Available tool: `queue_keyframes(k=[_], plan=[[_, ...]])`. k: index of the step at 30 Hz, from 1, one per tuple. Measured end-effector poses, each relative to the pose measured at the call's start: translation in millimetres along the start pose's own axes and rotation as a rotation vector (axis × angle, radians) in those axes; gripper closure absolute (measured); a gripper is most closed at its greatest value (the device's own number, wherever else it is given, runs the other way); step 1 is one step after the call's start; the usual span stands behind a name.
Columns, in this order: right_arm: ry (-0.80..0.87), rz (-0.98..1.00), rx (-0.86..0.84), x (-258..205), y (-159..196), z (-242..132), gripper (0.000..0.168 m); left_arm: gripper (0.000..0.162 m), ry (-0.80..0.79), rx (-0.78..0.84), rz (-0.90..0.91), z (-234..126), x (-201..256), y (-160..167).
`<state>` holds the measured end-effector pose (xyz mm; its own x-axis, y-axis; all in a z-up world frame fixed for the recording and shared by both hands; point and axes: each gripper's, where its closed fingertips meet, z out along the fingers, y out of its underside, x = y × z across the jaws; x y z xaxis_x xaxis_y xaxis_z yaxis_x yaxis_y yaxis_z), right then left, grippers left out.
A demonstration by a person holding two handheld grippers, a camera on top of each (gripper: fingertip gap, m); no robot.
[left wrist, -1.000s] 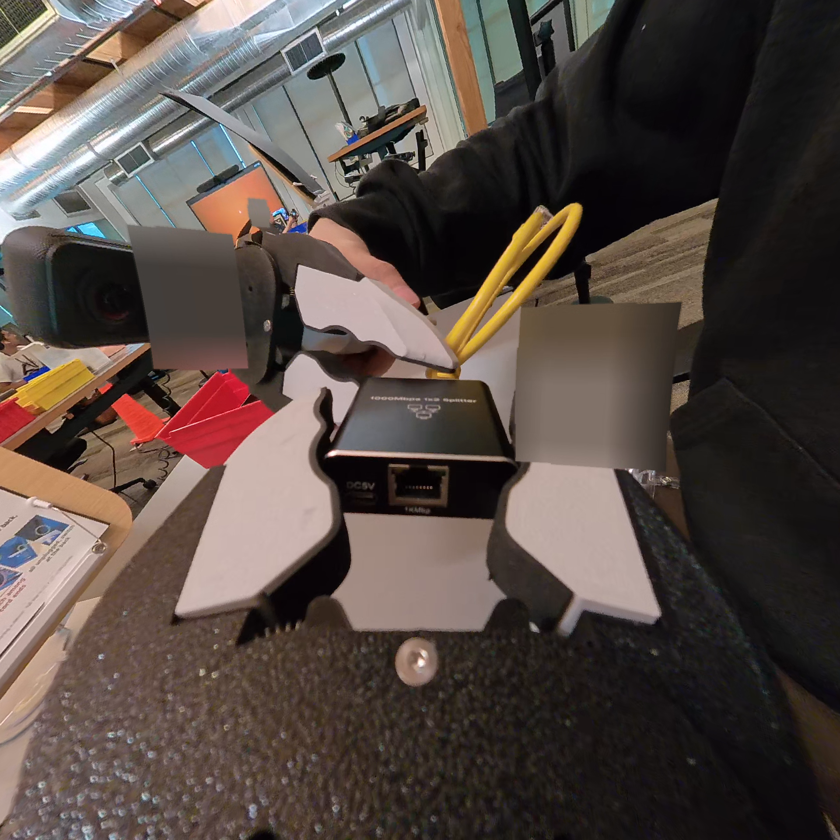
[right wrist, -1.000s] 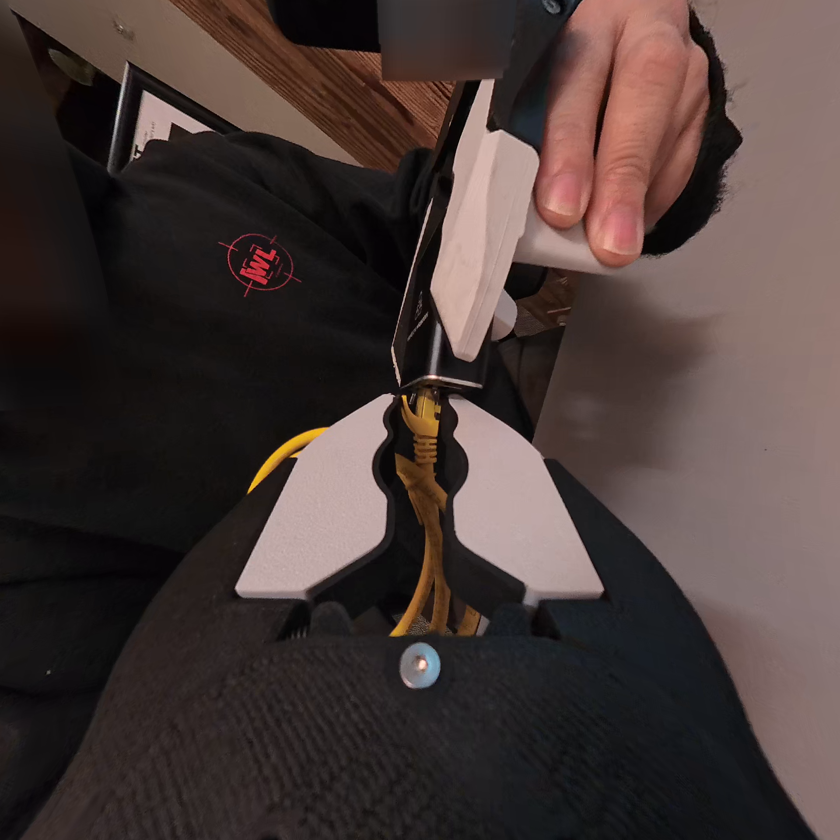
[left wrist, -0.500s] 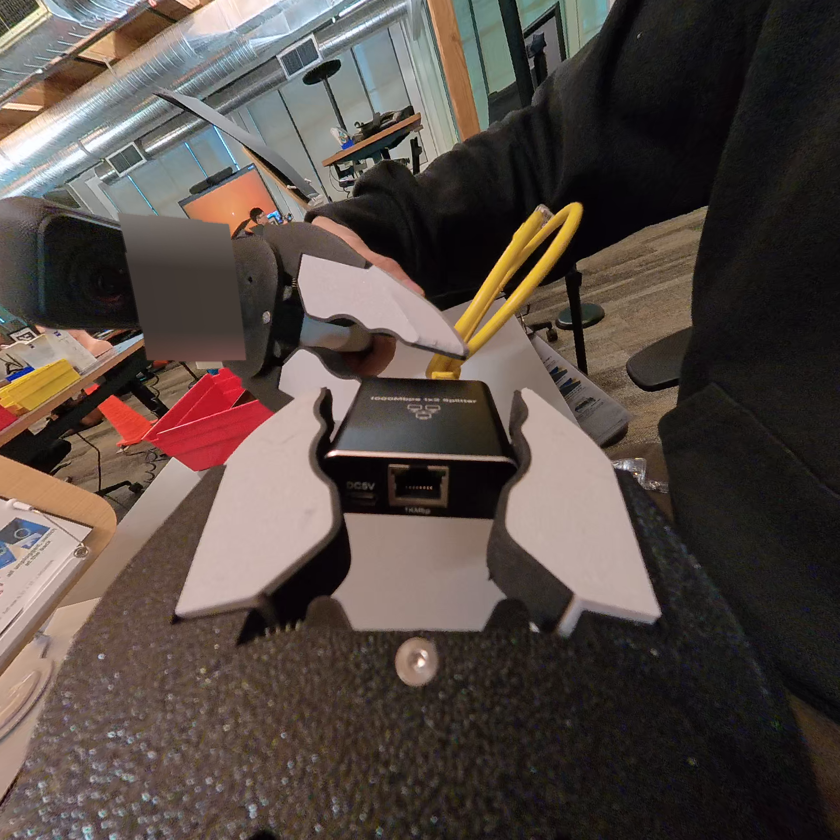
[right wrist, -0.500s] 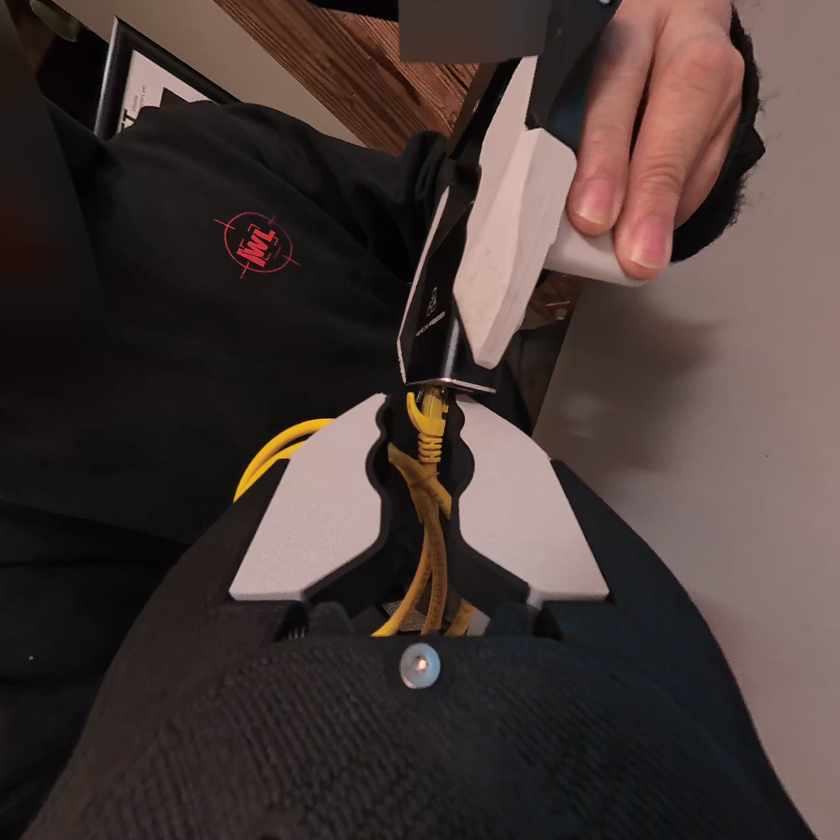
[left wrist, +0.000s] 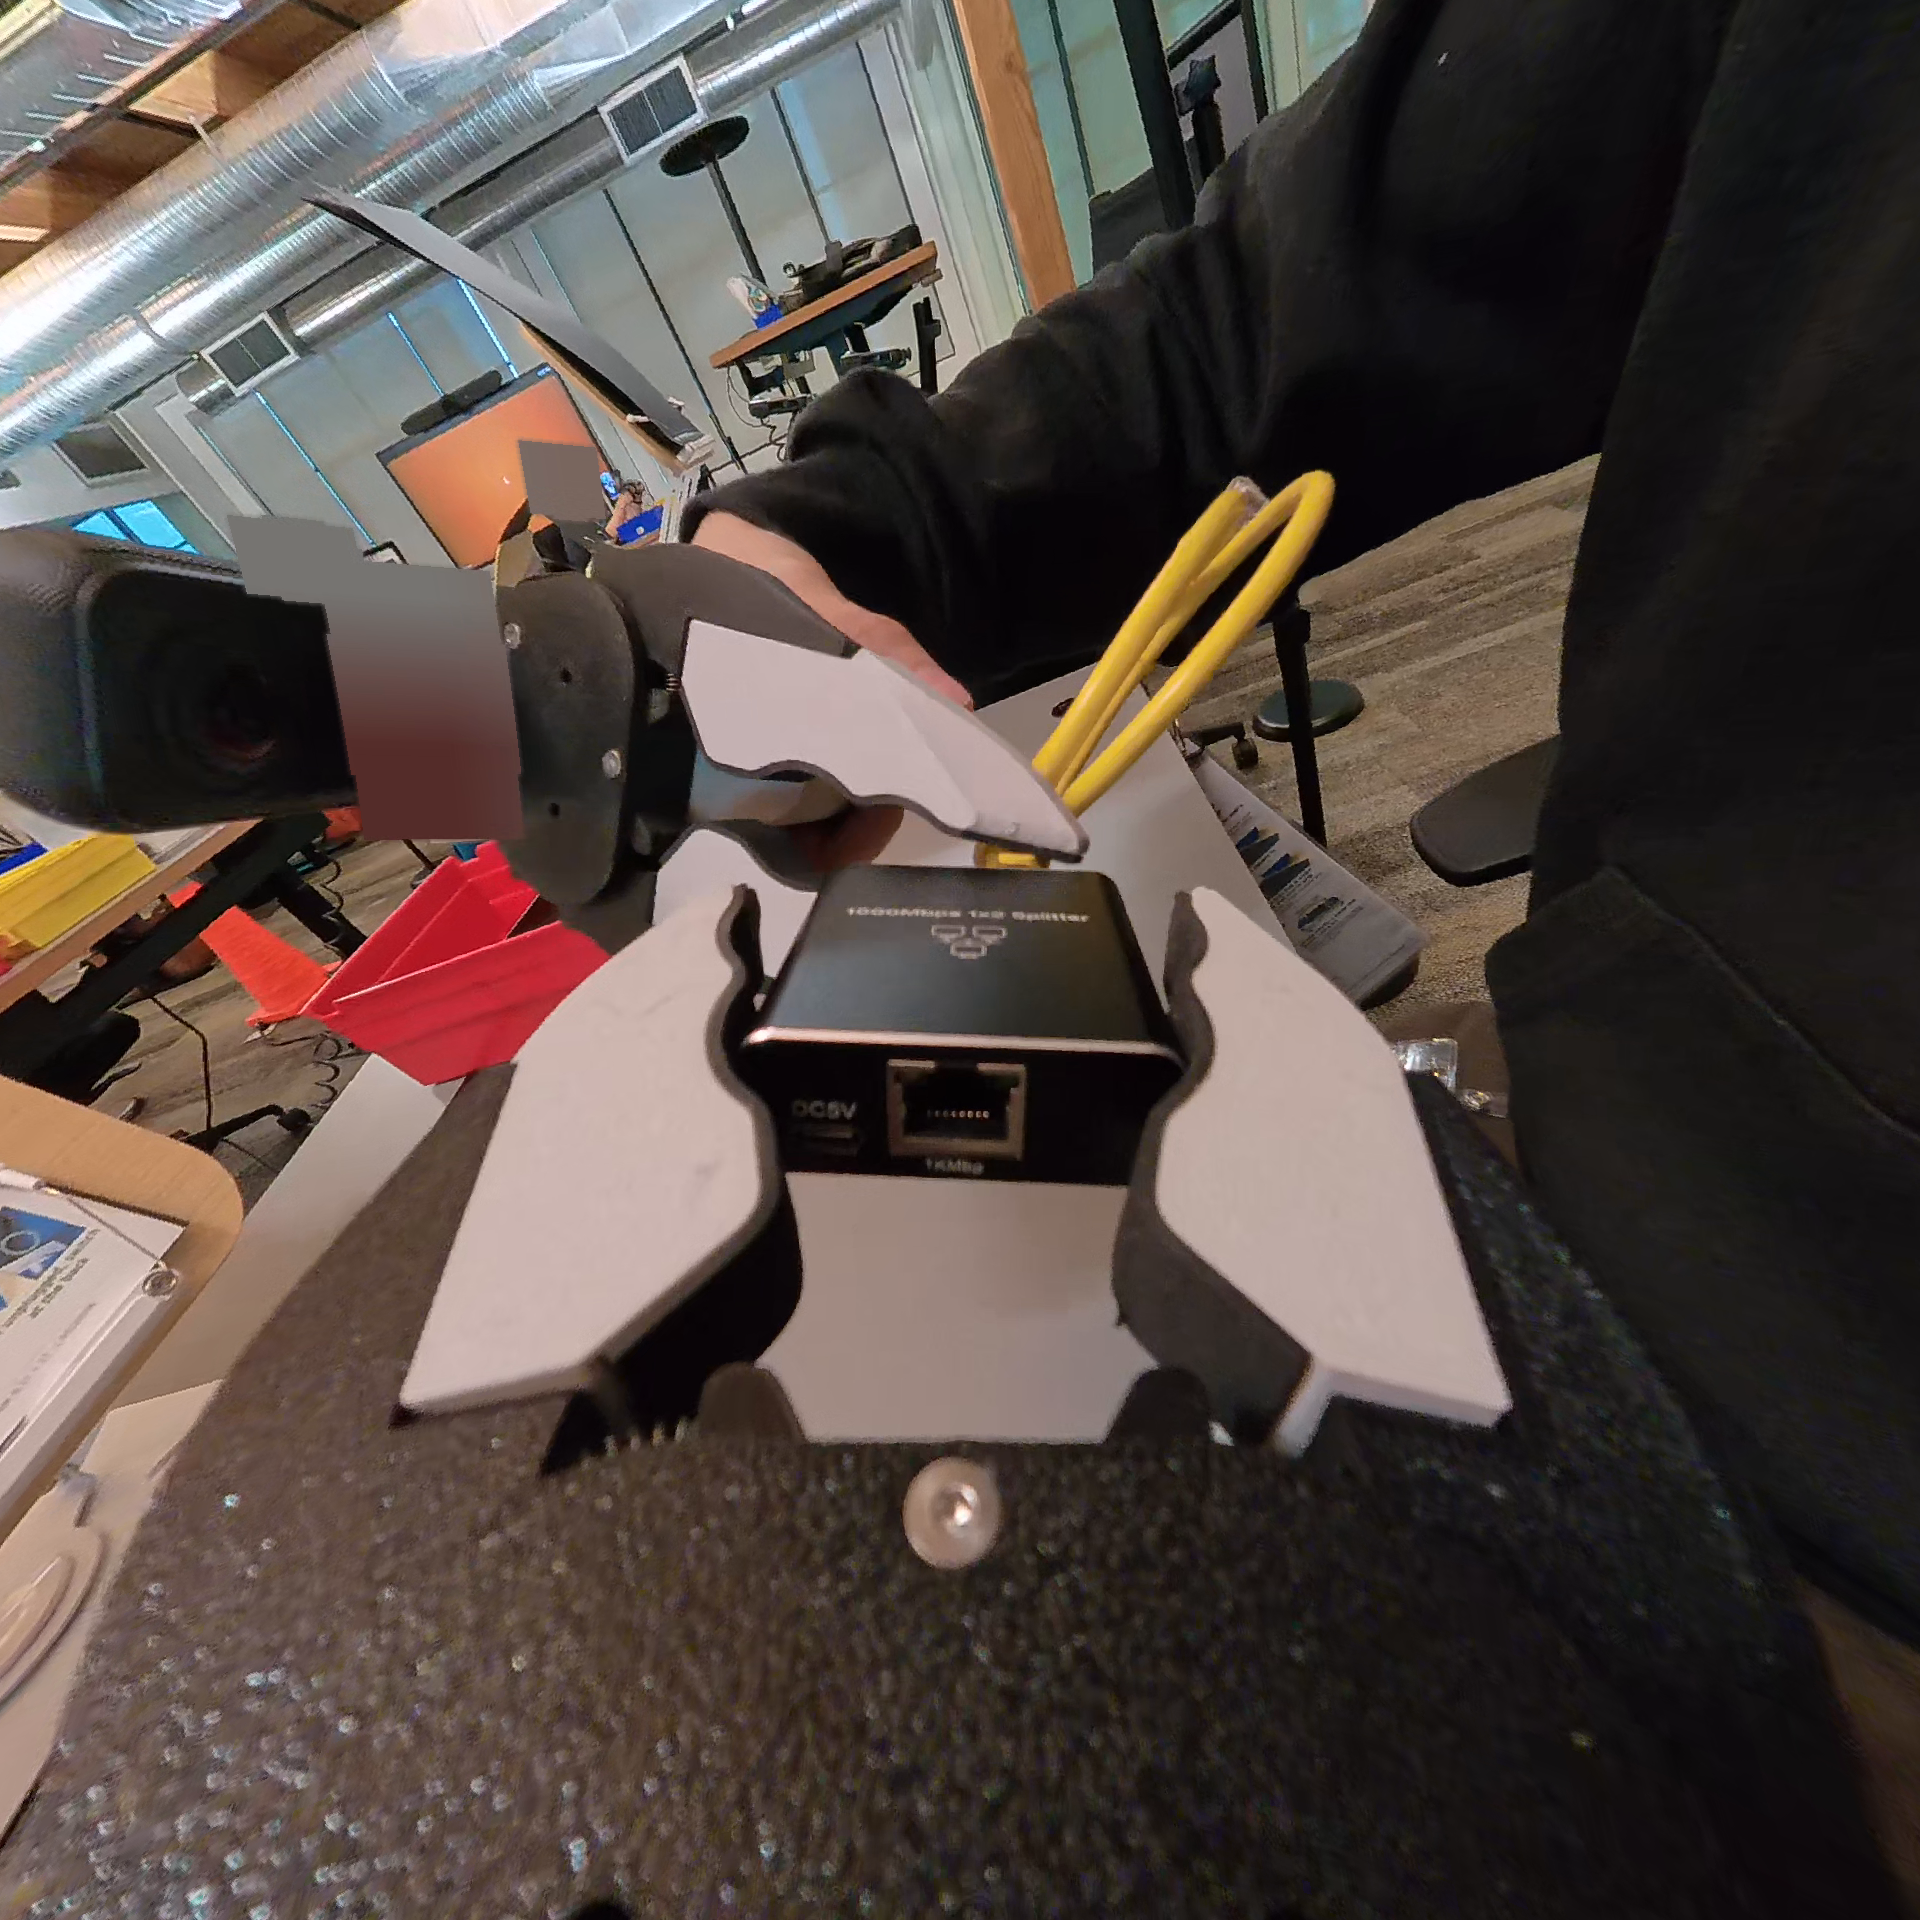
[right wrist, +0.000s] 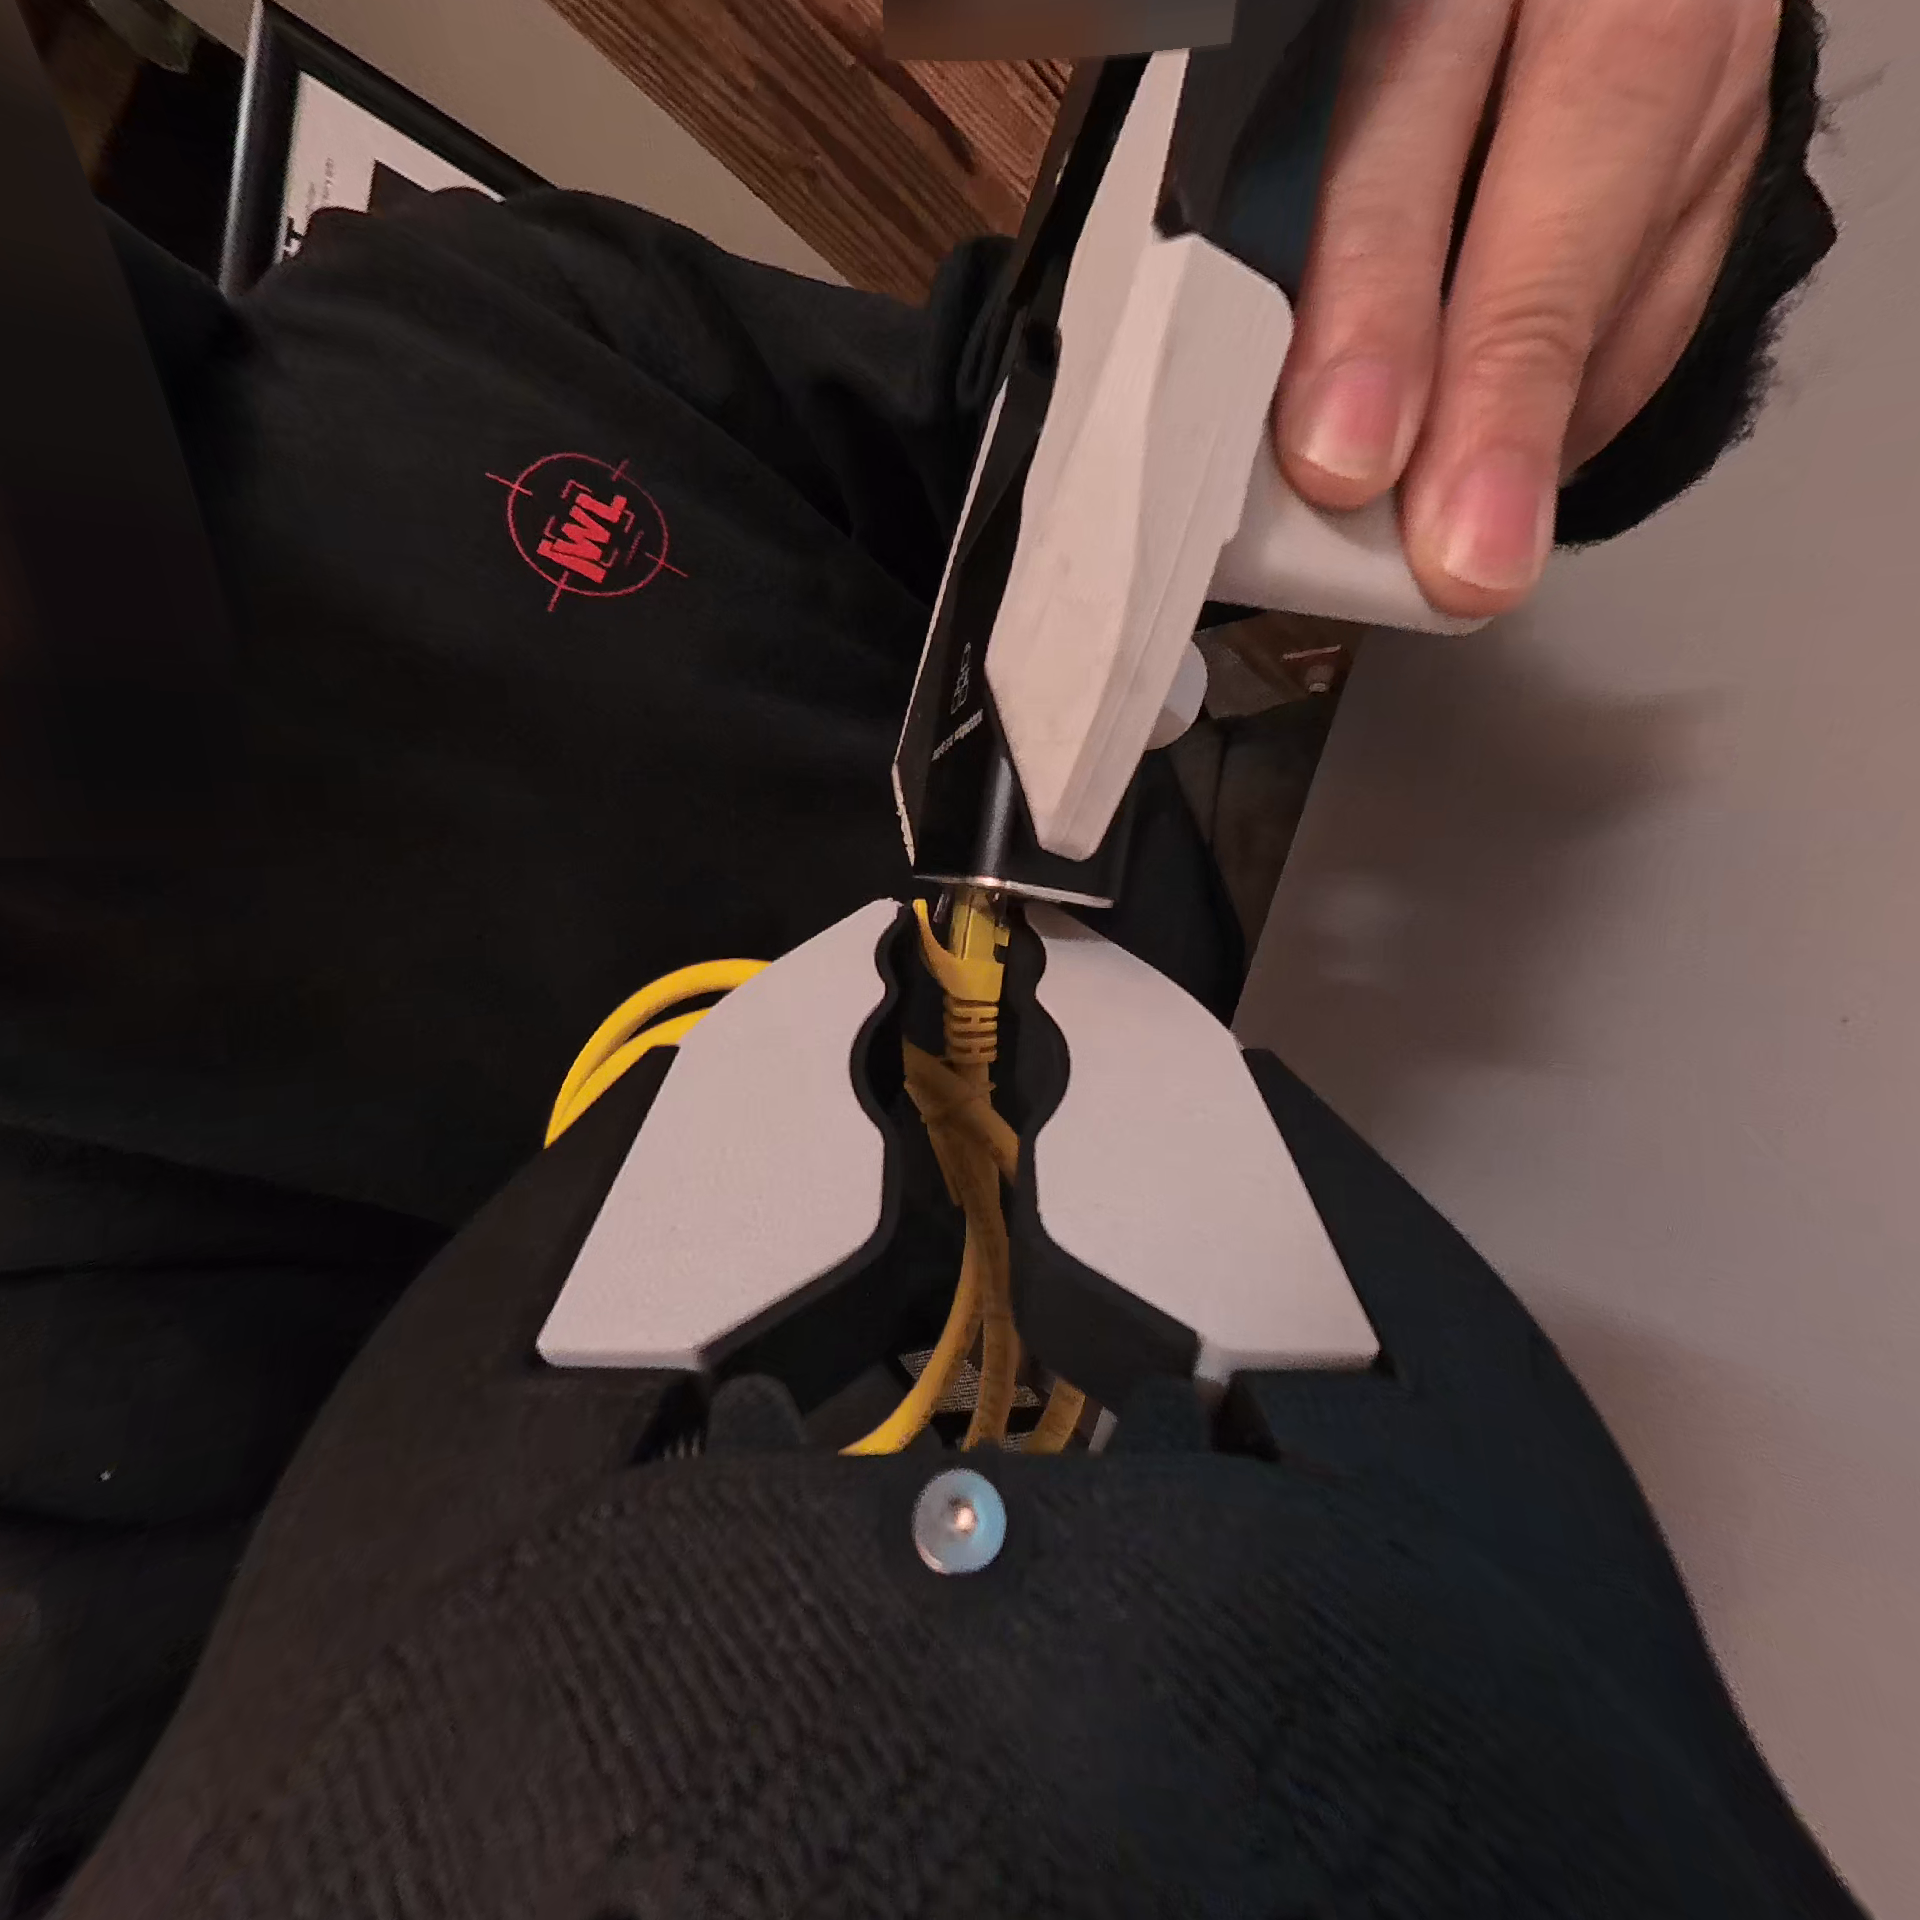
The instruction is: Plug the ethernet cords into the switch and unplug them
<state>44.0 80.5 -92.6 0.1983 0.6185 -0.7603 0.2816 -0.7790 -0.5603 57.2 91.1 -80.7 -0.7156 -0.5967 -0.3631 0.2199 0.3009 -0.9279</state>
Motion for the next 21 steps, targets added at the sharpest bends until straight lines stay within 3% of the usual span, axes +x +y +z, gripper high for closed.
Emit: queue_keyframes(k=[21], plan=[[-0.036,0.005,0.049,0.0,-0.8,-4.7,0.147,0.087,0.007,0.008,-0.018,1.5,0.3,3.5]])
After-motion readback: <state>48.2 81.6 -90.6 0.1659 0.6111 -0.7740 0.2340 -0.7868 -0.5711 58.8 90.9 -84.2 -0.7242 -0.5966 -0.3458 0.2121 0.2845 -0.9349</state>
